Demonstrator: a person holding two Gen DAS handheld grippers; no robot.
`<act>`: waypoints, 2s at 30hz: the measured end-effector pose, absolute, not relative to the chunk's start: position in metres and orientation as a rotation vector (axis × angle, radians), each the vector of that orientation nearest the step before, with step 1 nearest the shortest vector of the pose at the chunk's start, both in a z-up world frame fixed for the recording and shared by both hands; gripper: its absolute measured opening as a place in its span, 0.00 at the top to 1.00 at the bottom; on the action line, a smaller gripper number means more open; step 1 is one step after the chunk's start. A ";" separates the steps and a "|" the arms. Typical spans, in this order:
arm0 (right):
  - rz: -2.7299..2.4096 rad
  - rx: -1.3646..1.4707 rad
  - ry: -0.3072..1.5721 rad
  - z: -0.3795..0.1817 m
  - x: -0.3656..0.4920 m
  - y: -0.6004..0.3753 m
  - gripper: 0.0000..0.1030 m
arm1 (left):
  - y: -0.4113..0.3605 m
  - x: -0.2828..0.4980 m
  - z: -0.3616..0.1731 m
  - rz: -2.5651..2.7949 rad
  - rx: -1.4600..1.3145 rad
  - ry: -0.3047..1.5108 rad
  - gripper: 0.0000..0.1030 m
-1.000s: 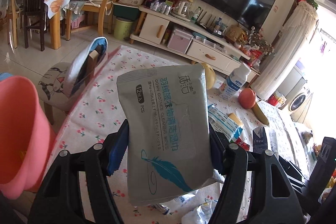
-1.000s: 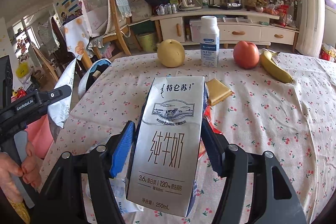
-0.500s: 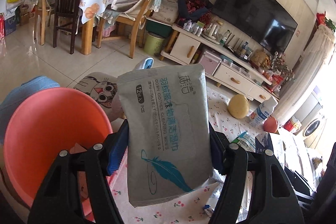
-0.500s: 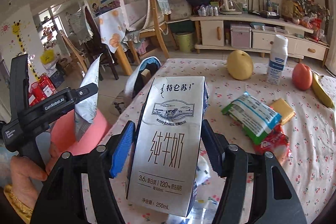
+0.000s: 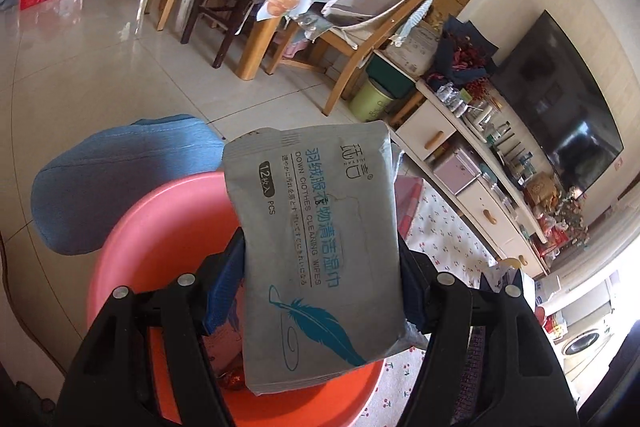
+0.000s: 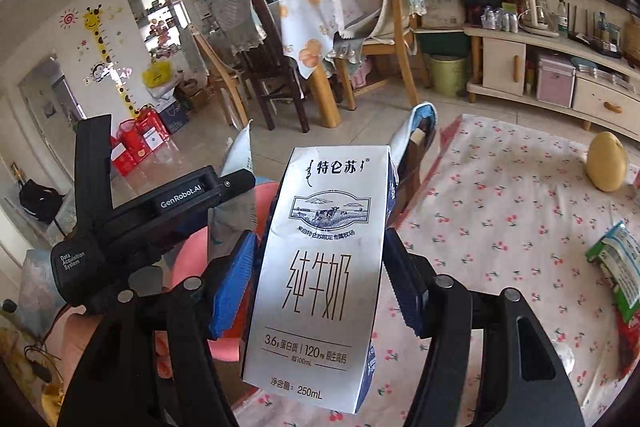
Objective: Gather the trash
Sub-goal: 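Carry both items to the pink bucket and open both tools to drop them, then bring both empty tools back over the remaining trash on the table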
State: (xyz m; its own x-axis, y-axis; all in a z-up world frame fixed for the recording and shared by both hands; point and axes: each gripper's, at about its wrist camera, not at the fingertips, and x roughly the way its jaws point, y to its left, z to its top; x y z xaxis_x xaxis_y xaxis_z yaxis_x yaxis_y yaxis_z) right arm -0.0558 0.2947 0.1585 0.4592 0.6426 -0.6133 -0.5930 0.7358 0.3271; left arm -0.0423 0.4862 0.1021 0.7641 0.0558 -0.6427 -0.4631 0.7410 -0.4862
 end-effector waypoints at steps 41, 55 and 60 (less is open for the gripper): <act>0.462 -0.242 0.547 0.137 -0.114 0.208 0.05 | 0.422 -0.034 0.127 0.287 -0.329 0.473 0.08; 0.370 -0.219 0.569 0.129 -0.120 0.149 0.05 | 0.357 -0.020 0.125 0.155 -0.257 0.578 0.08; 0.345 -0.203 0.569 0.123 -0.120 0.122 0.05 | 0.335 -0.017 0.121 0.098 -0.251 0.600 0.08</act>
State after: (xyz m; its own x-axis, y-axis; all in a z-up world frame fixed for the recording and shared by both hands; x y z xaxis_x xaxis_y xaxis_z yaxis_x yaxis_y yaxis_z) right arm -0.1198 0.1215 0.1233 0.7874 0.2623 -0.5578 -0.3730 0.9232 -0.0924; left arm -0.0175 0.3354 0.1212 0.8216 0.0188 -0.5697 -0.1642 0.9649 -0.2049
